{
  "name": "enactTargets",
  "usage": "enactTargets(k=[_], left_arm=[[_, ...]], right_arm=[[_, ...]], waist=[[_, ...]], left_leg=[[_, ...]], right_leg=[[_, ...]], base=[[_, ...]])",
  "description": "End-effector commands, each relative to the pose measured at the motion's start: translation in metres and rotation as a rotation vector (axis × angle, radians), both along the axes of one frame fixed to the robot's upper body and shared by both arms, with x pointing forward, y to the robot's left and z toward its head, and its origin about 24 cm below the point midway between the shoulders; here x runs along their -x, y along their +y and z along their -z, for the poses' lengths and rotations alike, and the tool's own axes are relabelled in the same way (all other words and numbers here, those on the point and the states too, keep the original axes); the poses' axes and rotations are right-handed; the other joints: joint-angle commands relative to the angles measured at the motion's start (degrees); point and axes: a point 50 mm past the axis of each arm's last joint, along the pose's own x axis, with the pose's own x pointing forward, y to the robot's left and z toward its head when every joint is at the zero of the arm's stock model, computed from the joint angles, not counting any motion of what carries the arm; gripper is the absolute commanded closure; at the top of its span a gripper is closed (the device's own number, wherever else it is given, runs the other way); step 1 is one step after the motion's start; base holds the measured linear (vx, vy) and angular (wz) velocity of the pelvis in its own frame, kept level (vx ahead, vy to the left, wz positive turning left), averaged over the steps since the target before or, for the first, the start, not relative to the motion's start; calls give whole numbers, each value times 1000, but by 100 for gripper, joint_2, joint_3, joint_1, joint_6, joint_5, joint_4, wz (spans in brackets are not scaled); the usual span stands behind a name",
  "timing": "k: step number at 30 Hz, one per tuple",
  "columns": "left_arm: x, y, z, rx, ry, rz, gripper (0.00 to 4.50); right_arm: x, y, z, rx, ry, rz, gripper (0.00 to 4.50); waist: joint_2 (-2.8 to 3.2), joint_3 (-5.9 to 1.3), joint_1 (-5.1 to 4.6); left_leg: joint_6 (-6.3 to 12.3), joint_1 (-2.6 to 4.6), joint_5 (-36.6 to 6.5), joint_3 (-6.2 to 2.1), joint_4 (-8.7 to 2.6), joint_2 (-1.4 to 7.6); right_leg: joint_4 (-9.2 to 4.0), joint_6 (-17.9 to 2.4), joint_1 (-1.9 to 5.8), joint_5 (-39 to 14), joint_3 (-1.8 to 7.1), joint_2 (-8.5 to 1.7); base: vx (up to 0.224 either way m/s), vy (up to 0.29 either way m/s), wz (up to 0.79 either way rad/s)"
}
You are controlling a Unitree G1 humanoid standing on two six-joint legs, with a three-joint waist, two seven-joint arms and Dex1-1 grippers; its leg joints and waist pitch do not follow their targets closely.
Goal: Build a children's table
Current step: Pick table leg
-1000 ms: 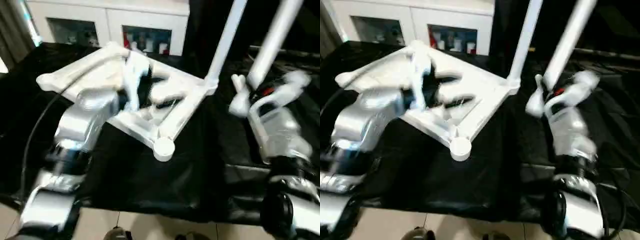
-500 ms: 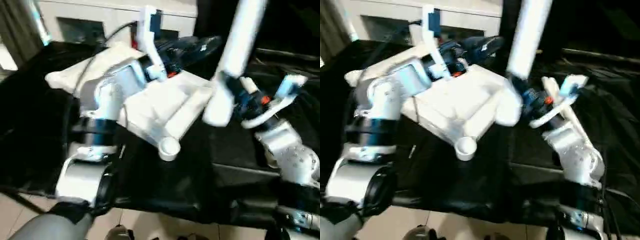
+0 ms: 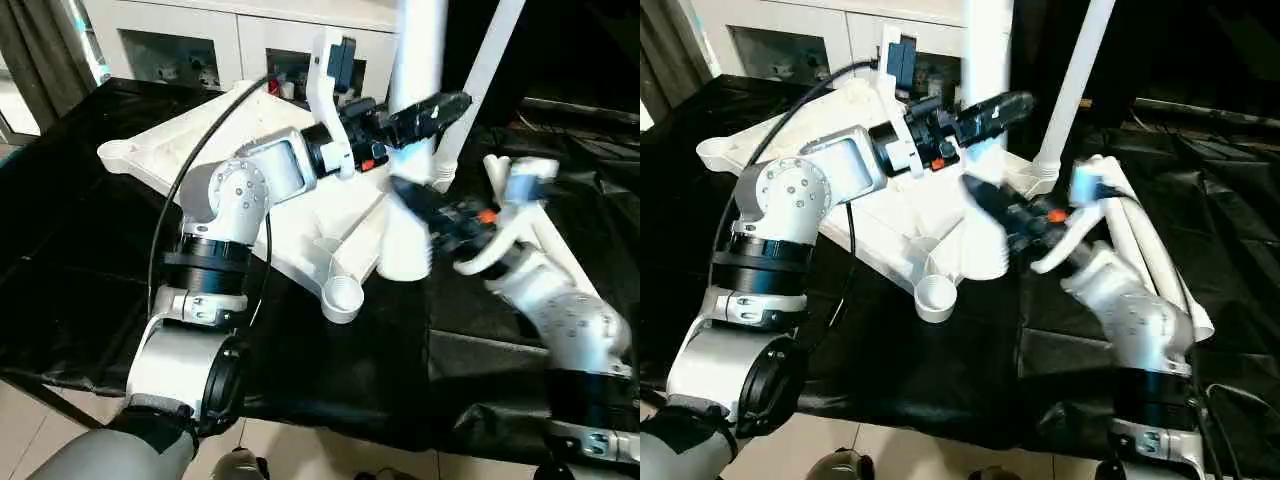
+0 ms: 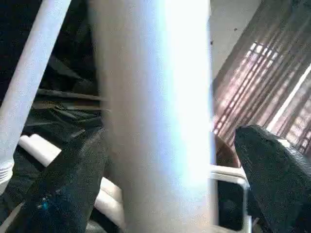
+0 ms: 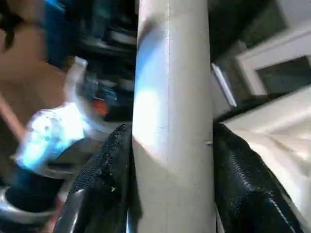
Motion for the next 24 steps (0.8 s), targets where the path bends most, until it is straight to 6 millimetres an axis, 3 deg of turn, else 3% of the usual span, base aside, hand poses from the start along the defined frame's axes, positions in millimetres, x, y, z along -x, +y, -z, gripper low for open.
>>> enactTargets(k=[1, 5, 6, 7, 8, 9, 12, 24], left_arm=[[-1, 8, 2, -6, 14, -53, 0], [-3, 14, 7, -2, 47, -110, 29], [-2, 16, 8, 7, 59, -116, 39], [-1, 17, 10, 12, 67, -118, 46], [-1, 18, 11, 9, 69, -122, 56], [-1, 18, 11, 5, 70, -129, 65], [-4, 20, 15, -22, 74, -196, 82], [-12, 23, 28, -48, 142, -444, 177]], right_arm=[[-10, 2, 2, 74, 9, 82, 264], [-14, 9, 5, 103, 19, 106, 264], [-13, 13, 4, 95, 18, 84, 264], [-12, 18, 4, 95, 13, 61, 264], [-12, 19, 5, 101, 11, 58, 264], [-13, 20, 5, 111, 8, 60, 264], [-16, 24, 9, 190, 3, 89, 264], [-22, 44, 13, 323, -35, 173, 264]], waist=[[-113, -434, -5], [-89, -441, -13], [-153, -446, -18], [-101, -453, 2], [-136, -453, -1], [-115, -458, 11], [-126, -460, 2], [-183, -443, -40]], left_leg=[[0, 118, -1006, -114, -361, 184], [-4, 126, -1000, -109, -365, 189], [23, 123, -981, -104, -367, 190], [58, 125, -901, -111, -368, 206], [70, 127, -878, -110, -371, 212], [74, 130, -832, -109, -367, 214], [65, 117, -726, -114, -375, 215], [12, 138, -861, -112, -379, 223]], right_leg=[[-518, -861, 254, -1748, 203, -455], [-503, -878, 250, -1566, 214, -435], [-501, -887, 260, -1523, 210, -435], [-473, -942, 259, -1348, 213, -444], [-472, -946, 259, -1302, 210, -439], [-457, -963, 262, -1197, 213, -446], [-430, -990, 274, -954, 208, -445], [-456, -905, 260, -1004, 226, -442]], base=[[0, 0, 0], [0, 0, 0], [0, 0, 0], [0, 0, 0], [0, 0, 0], [0, 0, 0], [0, 0, 0], [0, 0, 0]])
